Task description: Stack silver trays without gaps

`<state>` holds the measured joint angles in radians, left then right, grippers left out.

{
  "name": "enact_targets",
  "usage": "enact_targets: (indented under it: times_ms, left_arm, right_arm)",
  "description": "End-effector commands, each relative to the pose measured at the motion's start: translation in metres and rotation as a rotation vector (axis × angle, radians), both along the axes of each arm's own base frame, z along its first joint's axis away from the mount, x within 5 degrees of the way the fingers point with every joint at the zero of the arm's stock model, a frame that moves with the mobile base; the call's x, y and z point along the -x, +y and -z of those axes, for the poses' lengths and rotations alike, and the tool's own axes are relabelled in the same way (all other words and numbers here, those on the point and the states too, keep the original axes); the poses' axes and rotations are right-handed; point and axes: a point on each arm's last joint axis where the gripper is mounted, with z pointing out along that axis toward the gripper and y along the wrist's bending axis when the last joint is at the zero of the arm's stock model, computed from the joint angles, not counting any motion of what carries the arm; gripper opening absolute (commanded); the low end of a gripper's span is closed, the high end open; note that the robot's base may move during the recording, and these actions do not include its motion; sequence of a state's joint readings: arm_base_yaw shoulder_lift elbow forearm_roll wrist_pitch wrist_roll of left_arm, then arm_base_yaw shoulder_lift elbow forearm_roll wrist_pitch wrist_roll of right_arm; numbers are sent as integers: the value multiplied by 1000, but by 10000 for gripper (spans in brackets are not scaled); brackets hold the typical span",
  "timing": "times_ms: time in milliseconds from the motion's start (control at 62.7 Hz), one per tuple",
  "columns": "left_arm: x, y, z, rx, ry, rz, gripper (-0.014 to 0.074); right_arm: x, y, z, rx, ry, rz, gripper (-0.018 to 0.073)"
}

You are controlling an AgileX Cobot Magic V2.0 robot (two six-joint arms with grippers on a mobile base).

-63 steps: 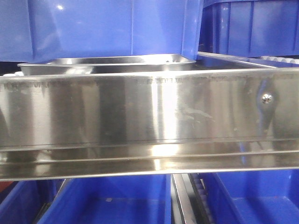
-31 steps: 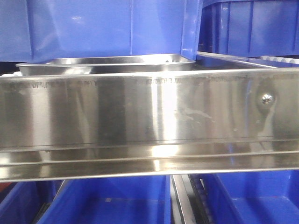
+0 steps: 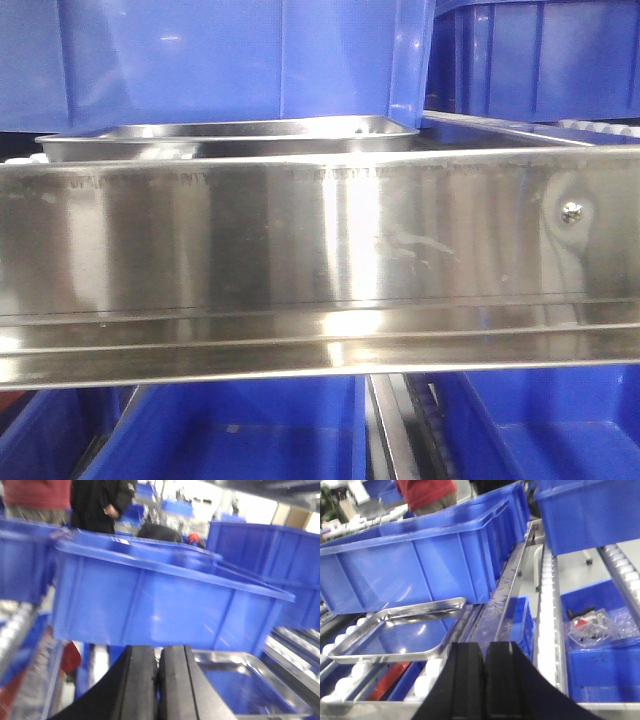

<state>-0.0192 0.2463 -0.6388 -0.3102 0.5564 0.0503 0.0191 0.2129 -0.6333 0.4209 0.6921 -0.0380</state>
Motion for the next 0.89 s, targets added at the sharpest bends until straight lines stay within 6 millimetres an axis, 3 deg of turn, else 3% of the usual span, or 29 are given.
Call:
enact_targets:
  times_ms: [0, 128, 383, 590, 877]
  left_arm:
    - [-5, -3, -5, 14, 49, 43, 4]
    - [-11, -6, -4, 8, 97, 85, 2]
    - [-34, -15, -6, 40, 304, 160, -8]
    - [-63, -21, -21, 18, 361, 199, -8]
    - [-127, -38, -27, -24, 506, 243, -8]
  right_arm:
    - [-6, -5, -18, -28, -139, 56, -71]
    - [-9, -9, -30, -55, -249, 103, -71]
    - [-40, 0, -35, -9, 10, 6, -79]
    - [-78, 11, -41, 82, 225, -107, -79]
    - [-146, 37, -53, 162, 394, -219, -79]
